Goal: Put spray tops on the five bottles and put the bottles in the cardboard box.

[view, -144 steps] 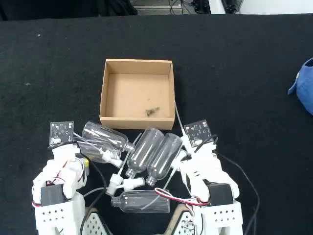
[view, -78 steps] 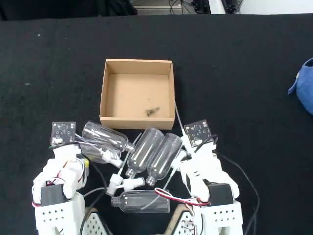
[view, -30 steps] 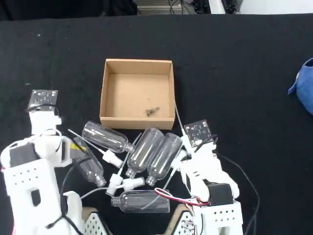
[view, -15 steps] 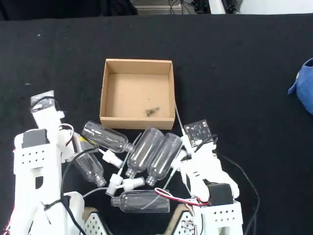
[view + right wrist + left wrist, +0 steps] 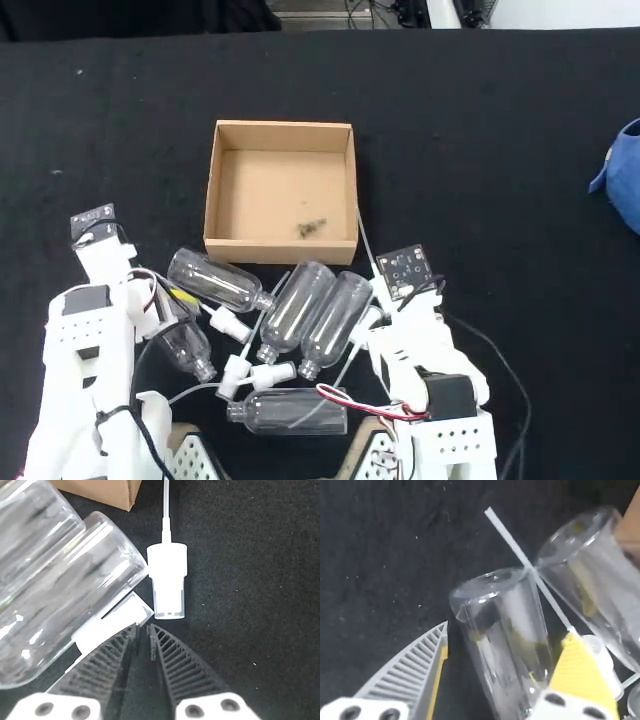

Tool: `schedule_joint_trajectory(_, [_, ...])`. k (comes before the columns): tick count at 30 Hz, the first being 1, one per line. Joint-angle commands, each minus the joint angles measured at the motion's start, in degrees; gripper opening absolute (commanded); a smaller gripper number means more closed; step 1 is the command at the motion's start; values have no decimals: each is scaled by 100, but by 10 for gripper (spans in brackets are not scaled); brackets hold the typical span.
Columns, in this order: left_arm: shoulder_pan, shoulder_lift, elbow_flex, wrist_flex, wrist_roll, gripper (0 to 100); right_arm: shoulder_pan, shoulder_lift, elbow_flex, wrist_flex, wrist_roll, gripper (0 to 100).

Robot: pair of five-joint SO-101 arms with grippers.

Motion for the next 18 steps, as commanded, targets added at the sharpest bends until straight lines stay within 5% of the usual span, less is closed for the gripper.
schedule_joint_trajectory(1, [-48,-35,84,-88,70,174,-105,-558,-22,114,44,11])
schedule_joint_trajectory(5, [-48,-35,145,-79,70,20,-105,-558,-22,114,44,11])
schedule_joint_trajectory(10, [-374,-44,-224,-53,70,27,-105,-558,-22,114,44,11])
schedule_joint_trajectory(18, [-2369,26,-2325,-44,695,30,-105,-558,-22,114,44,11])
